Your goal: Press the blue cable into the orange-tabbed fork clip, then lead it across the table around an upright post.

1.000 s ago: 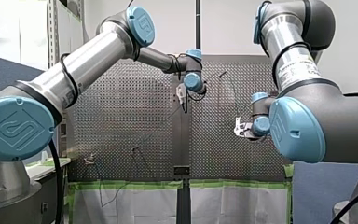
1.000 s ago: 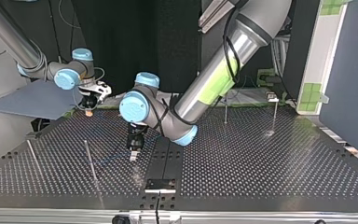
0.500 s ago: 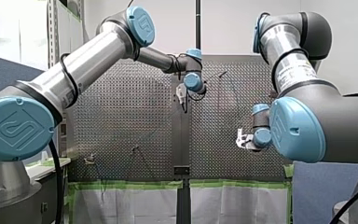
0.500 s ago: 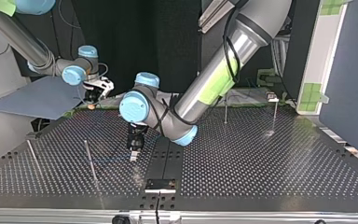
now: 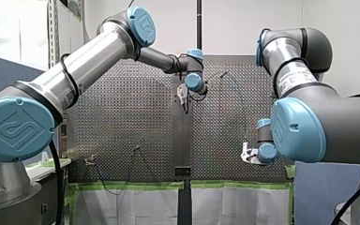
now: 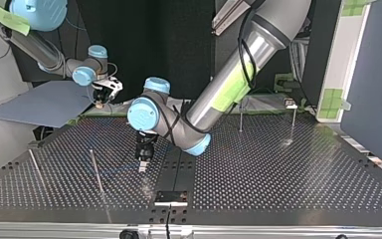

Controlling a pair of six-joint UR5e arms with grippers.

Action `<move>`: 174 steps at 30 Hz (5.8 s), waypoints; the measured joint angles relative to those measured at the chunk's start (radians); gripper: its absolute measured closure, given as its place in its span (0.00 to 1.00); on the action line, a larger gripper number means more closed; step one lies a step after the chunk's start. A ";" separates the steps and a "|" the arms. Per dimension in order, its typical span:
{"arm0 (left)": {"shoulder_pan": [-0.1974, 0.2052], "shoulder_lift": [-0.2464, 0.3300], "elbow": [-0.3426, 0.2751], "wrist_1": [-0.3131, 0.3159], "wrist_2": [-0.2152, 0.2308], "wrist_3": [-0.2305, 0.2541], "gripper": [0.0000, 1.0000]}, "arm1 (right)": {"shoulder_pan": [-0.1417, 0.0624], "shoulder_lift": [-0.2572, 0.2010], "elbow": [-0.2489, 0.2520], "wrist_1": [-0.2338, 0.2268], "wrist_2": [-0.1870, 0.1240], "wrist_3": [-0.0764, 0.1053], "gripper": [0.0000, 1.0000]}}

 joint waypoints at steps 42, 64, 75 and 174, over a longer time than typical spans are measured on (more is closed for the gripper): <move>-0.009 0.001 0.002 -0.013 -0.008 -0.045 0.00 | -0.073 0.149 -0.007 -0.196 -0.015 0.025 1.00; -0.033 0.001 0.024 -0.165 -0.048 -0.211 0.00 | -0.106 0.157 -0.032 -0.176 -0.028 0.015 1.00; -0.025 0.001 0.023 -0.178 -0.098 -0.317 0.00 | -0.102 0.157 -0.033 -0.167 -0.030 0.011 1.00; -0.146 0.146 0.094 -0.389 -0.017 0.220 0.00 | -0.101 0.158 -0.038 -0.151 -0.064 0.023 1.00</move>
